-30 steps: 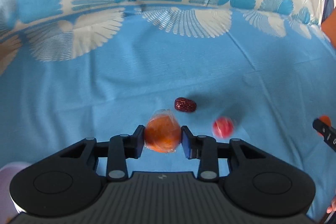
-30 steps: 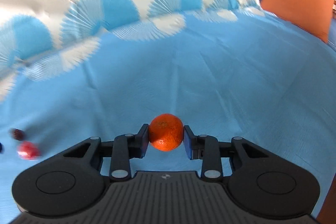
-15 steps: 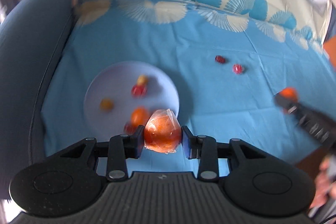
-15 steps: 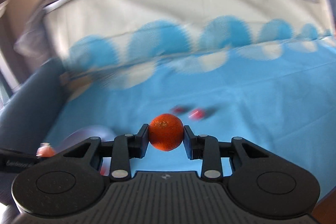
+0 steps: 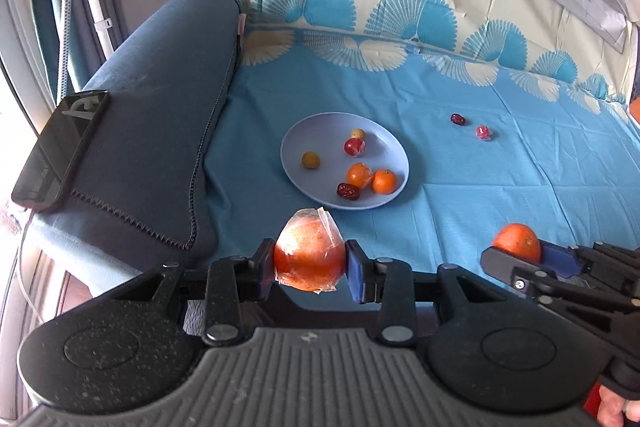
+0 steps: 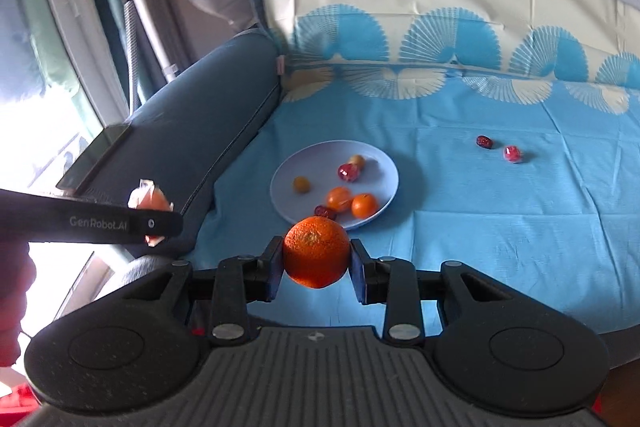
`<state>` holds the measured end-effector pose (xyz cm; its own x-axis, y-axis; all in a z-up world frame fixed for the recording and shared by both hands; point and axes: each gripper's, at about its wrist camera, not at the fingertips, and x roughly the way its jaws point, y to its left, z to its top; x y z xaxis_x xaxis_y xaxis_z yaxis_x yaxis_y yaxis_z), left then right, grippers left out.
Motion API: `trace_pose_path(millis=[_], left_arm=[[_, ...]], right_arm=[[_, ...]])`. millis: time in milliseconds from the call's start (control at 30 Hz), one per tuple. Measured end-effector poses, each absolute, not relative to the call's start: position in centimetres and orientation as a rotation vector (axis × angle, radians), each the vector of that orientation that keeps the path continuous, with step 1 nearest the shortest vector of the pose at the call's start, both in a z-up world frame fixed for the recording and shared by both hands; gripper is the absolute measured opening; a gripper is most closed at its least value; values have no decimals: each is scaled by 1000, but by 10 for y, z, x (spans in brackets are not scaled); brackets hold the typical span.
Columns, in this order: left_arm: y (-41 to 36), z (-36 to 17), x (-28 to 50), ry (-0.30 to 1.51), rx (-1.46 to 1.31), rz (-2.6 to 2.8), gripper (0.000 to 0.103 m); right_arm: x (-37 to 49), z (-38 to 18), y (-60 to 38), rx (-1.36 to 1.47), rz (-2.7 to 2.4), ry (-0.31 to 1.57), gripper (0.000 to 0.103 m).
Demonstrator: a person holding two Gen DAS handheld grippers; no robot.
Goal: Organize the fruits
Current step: 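Carry both fruits over the plate and open both grippers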
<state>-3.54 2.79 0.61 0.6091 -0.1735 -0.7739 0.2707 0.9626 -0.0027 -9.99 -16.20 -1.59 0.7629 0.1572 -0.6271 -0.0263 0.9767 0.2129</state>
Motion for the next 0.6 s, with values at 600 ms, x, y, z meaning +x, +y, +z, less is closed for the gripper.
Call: trace_pose_path(millis=[600], left_arm=[[39, 21, -67, 798, 102, -261, 41]], right_arm=[[-133, 1, -147, 136, 86, 628, 35]])
